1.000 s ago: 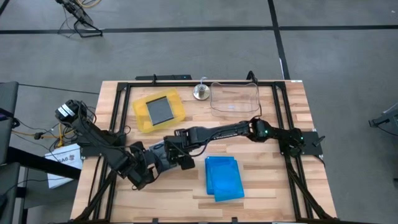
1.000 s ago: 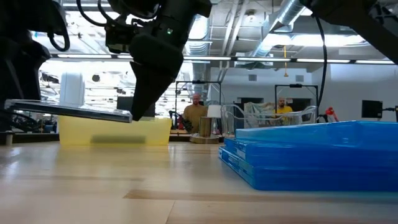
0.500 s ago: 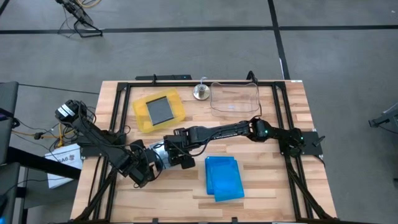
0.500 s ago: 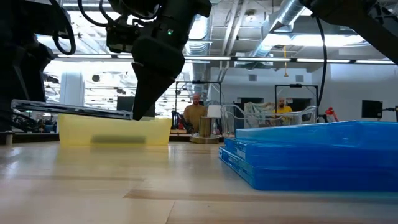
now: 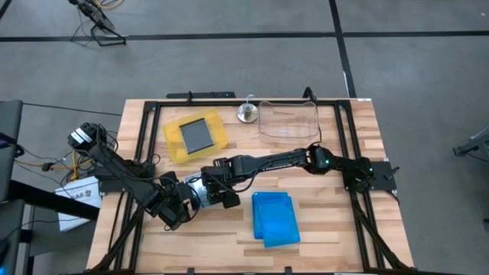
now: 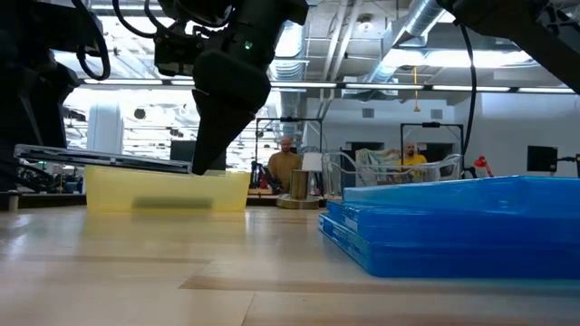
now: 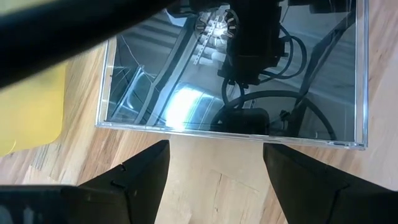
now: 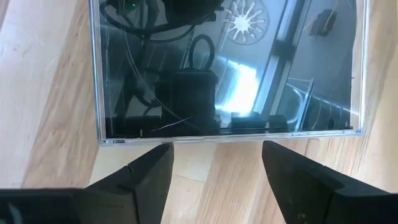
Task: Pick & place jewel cases by type
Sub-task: Put the black CD case into the yellow bin
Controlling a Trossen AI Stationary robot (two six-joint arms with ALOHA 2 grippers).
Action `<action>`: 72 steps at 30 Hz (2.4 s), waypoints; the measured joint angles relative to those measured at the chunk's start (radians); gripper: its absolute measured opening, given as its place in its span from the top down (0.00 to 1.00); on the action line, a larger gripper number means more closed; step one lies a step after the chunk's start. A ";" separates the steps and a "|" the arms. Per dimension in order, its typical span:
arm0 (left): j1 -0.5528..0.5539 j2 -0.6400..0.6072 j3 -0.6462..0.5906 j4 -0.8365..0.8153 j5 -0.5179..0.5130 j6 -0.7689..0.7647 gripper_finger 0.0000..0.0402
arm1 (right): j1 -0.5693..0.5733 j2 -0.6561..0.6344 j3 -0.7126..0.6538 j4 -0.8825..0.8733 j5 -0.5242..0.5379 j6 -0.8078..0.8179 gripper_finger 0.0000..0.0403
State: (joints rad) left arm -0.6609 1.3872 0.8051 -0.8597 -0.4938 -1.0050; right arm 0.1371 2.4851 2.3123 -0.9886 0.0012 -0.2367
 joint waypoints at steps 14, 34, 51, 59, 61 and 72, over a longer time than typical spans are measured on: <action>0.000 0.000 0.000 0.000 0.000 -0.001 0.36 | 0.000 0.000 0.000 0.000 0.000 -0.009 0.41; 0.111 -0.070 -0.001 -0.020 0.005 0.086 0.36 | -0.022 0.000 0.000 -0.038 0.003 -0.035 0.41; 0.276 -0.154 0.002 0.035 -0.050 0.184 0.36 | -0.053 -0.038 0.050 0.244 0.003 -0.014 0.41; 0.279 -0.150 0.002 0.014 -0.021 0.128 0.36 | -0.059 -0.043 0.046 0.237 -0.008 0.116 0.41; 0.279 -0.150 0.002 -0.030 -0.010 0.067 0.36 | -0.069 -0.043 0.042 0.235 -0.060 0.232 0.41; 0.257 -0.289 -0.164 -0.144 0.090 -0.379 0.36 | -0.150 -0.043 -0.044 0.340 -0.209 0.683 0.41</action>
State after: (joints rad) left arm -0.4037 1.0983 0.6412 -1.0040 -0.4037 -1.3836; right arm -0.0127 2.4424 2.2684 -0.6486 -0.2077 0.4461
